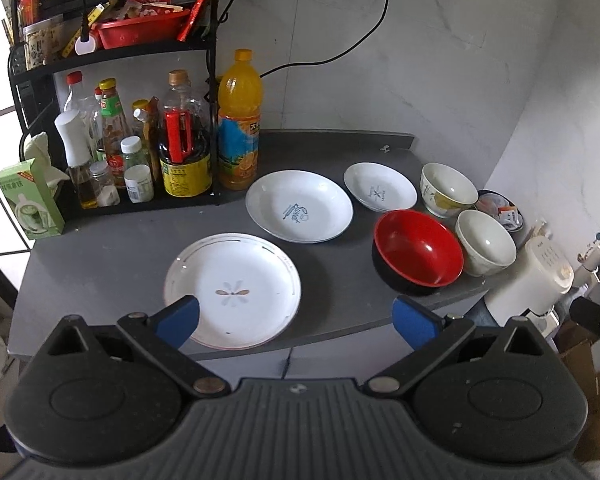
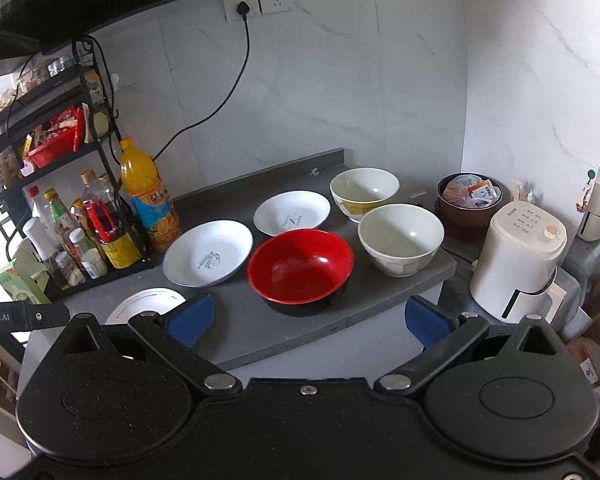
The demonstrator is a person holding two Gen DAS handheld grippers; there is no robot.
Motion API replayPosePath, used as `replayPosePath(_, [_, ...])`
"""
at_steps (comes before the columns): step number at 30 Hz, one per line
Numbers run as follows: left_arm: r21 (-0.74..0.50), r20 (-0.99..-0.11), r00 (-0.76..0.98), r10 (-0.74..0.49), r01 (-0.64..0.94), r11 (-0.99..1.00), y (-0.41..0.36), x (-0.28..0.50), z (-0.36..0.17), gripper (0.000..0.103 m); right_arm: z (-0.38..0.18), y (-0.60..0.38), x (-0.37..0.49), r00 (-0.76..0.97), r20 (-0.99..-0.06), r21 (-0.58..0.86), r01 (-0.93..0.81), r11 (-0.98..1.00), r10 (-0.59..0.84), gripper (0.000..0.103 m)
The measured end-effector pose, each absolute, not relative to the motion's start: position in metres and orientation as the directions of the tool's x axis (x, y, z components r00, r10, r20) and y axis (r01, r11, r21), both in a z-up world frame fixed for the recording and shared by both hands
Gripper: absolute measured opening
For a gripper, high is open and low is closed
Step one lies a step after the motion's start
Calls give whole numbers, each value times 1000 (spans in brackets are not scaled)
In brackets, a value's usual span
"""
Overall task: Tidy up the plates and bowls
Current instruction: 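Move the right tool toward the large white bowl beside the red bowl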
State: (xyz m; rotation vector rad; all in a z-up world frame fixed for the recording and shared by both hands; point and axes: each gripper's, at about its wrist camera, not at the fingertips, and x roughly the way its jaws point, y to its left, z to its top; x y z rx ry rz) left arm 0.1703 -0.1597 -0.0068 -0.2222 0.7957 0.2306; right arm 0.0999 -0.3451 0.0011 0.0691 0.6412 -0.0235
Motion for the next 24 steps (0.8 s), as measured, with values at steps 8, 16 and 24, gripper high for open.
replayPosePath(8, [-90, -727, 673, 133, -286, 954, -183, 201, -6, 102, -3, -373, 125, 789, -614, 76, 57, 995, 2, 103])
replayPosePath(16, [-100, -734, 673, 93, -243, 965, -182, 256, -20, 101, -19, -383, 159, 775, -631, 95, 112, 989, -27, 103])
replayPosePath(24, [-149, -724, 690, -18, -130, 980, -180, 315, -37, 99, -29, -386, 204, 774, -624, 90, 207, 974, -106, 102])
